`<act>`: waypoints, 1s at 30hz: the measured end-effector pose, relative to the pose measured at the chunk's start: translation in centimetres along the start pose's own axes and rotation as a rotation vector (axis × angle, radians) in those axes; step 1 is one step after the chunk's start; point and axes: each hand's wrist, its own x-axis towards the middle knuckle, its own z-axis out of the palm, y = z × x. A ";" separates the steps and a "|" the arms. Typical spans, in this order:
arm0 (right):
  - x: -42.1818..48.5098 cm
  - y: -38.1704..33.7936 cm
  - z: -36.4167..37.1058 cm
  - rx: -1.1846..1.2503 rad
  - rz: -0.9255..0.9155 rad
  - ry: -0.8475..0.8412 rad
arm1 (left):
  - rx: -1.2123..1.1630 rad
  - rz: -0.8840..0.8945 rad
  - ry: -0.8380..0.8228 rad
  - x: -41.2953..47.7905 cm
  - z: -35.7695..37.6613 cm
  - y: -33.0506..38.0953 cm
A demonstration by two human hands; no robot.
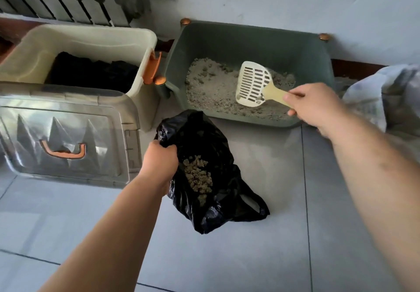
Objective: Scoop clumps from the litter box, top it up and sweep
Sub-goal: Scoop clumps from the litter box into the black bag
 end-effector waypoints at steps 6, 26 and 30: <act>3.7 -2.4 -1.8 -0.584 0.134 -0.076 | 0.024 -0.002 -0.011 -0.3 1.2 -0.1; 5.9 -1.2 5.9 0.368 0.478 -0.556 | -0.023 -0.017 0.016 0.2 0.2 0.8; 5.6 -3.0 10.9 0.553 0.428 -0.451 | -0.079 -0.035 0.012 0.2 0.0 0.8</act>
